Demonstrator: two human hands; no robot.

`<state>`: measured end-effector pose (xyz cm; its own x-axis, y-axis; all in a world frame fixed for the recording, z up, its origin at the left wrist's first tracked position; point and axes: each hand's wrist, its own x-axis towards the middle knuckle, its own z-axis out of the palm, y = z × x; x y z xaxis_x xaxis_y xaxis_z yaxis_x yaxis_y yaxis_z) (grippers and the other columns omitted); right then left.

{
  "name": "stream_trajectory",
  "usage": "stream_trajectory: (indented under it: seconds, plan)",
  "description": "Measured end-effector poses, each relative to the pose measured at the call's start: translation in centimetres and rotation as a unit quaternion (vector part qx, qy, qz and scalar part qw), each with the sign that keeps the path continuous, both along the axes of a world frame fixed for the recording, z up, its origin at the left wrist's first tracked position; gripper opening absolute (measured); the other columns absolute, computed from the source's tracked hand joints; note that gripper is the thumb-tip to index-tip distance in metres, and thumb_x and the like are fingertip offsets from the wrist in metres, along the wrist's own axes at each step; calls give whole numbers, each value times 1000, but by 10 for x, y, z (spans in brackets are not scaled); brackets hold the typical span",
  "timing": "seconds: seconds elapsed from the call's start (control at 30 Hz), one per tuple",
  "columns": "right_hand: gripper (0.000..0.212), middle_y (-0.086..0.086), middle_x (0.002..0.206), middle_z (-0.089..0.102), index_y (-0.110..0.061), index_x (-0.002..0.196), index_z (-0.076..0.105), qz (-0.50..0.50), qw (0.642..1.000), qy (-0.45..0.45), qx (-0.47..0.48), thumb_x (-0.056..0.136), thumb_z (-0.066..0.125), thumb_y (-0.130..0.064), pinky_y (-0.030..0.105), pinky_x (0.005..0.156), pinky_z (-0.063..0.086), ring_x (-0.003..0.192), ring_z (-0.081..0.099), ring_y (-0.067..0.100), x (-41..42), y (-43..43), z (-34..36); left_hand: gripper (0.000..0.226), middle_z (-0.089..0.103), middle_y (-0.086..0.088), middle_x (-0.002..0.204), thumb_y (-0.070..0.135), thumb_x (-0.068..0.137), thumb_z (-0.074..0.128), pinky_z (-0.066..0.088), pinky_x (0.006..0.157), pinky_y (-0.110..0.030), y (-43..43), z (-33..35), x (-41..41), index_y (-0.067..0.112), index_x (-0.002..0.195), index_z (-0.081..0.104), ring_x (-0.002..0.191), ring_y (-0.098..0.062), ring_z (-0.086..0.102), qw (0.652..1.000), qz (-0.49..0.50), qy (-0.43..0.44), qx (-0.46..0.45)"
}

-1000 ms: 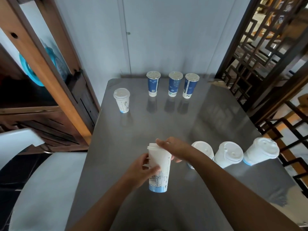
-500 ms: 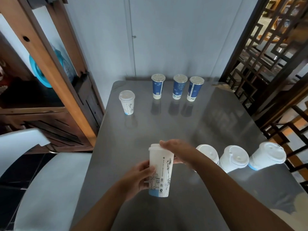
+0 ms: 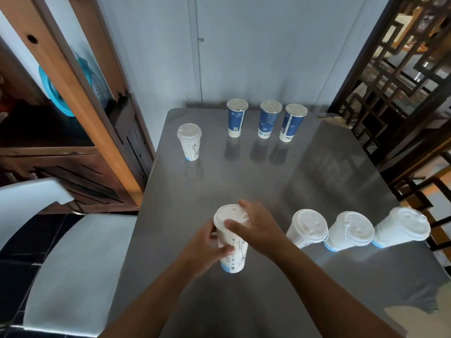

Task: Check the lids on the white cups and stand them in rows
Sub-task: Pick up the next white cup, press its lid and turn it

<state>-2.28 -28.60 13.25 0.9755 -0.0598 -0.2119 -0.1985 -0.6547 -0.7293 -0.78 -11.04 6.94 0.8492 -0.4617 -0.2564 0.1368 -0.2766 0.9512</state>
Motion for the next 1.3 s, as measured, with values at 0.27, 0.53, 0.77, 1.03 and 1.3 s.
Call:
stream_trajectory:
  seconds: [0.27, 0.53, 0.77, 1.03, 1.3]
  plan:
    - [79, 8, 132, 38, -7, 136, 43, 70, 995, -70, -6, 72, 81, -34, 0, 94, 23, 118, 43, 14, -13, 13, -35, 69, 69, 13, 118, 25, 68, 85, 57, 95, -37, 17, -36, 0, 39, 126, 52, 107, -5, 68, 996, 29, -47, 69]
    - [77, 7, 128, 44, -8, 132, 43, 60, 996, -64, -3, 70, 83, -31, 20, 94, 38, 112, 46, 17, -12, 23, -61, 69, 67, 7, 124, 12, 77, 85, 57, 96, -32, 23, -61, 5, 40, 128, 48, 109, -5, 68, 995, 25, -34, 90]
    - [81, 1, 138, 37, -21, 140, 34, 58, 997, 2, -43, 77, 66, -58, 35, 97, 47, 118, 49, 21, -4, 25, -59, 67, 68, 11, 123, 29, 74, 84, 55, 98, -39, 30, -73, 12, 35, 132, 51, 112, -9, 67, 993, -12, -17, 120]
    - [63, 15, 141, 46, -15, 127, 51, 149, 940, -30, -306, 90, 36, -64, 48, 104, 38, 119, 50, 38, 46, 60, -59, 71, 65, 5, 130, 21, 78, 84, 54, 98, -43, 30, -77, 14, 19, 140, 49, 113, -14, 67, 991, -31, -34, 123]
    - [44, 7, 105, 61, -17, 104, 56, 161, 937, -40, -308, 92, 25, -46, 38, 73, 51, 93, 58, 28, 46, 62, -71, 60, 67, 12, 114, 28, 72, 87, 45, 88, -10, 26, -86, 9, 35, 121, 53, 103, 0, 63, 986, -25, -120, 116]
